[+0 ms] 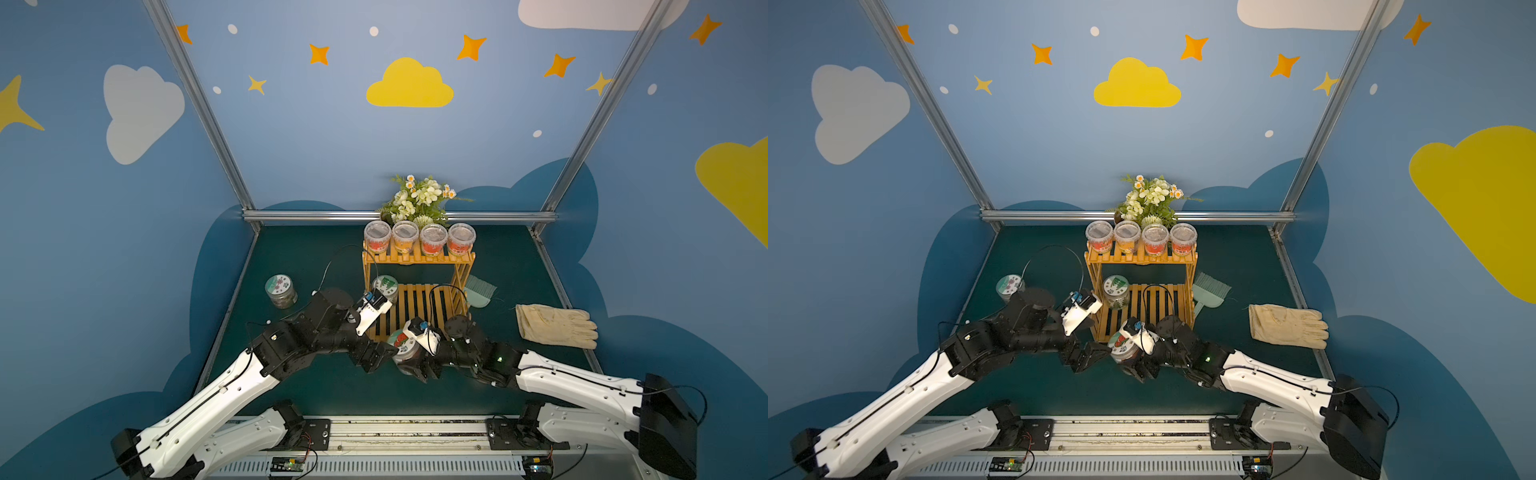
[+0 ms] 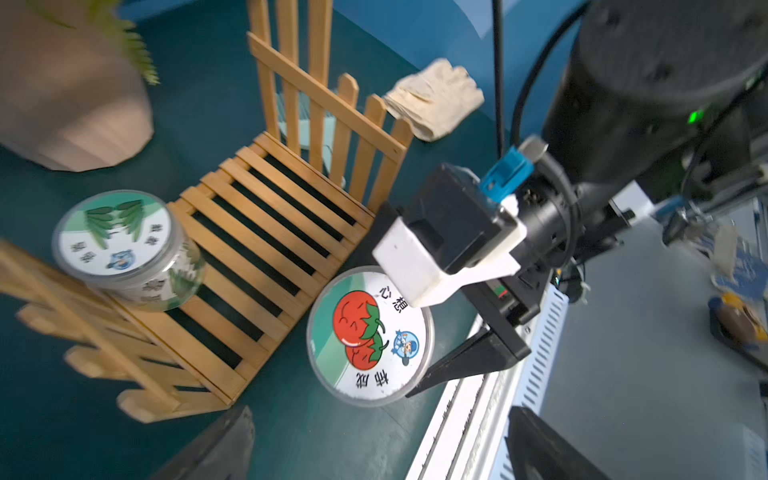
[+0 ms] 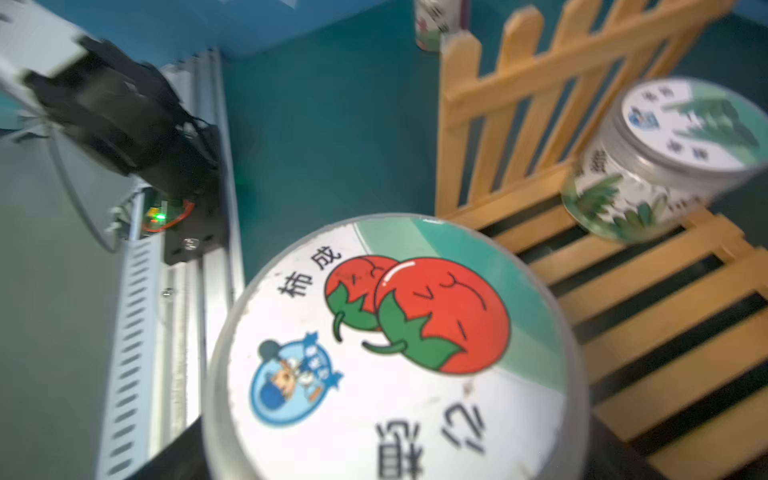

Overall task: Place the seed container on the shelf
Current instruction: Pick up the seed jar at the center of the board, then place the seed jar on the shelf.

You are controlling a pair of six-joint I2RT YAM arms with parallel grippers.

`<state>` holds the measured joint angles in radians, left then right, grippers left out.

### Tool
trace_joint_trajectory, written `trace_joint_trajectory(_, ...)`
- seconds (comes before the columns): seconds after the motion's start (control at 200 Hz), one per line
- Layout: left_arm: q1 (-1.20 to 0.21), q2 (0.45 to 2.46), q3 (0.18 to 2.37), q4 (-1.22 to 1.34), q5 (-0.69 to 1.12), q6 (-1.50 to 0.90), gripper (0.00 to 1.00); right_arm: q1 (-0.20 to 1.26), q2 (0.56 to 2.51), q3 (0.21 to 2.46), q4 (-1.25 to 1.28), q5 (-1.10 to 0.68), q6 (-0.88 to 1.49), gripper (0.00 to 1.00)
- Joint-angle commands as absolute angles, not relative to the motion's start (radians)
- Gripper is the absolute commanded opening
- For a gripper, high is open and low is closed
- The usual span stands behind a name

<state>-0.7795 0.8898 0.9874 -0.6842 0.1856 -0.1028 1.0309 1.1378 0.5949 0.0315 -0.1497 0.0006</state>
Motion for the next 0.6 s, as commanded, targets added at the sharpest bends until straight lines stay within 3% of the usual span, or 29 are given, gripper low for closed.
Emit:
trace_joint_trajectory(0.0, -0.753, 0.832, 0.919, -0.573, 0.067, -0.238, 1.0, 1.028, 1.165, 0.607, 0.121, 0.063, 0.082, 0.78)
trace_joint_trajectory(0.3, -0.746, 0.788, 0.81, -0.51, 0.023, -0.34, 1.0, 1.017, 1.345, 0.729, 0.161, 0.419, 0.201, 0.77)
trace_joint_trajectory(0.596, -0.745, 0.744, 0.778, -0.505, -0.005, -0.352, 1.0, 0.98, 1.483, 0.796, 0.168, 0.575, 0.328, 0.78)
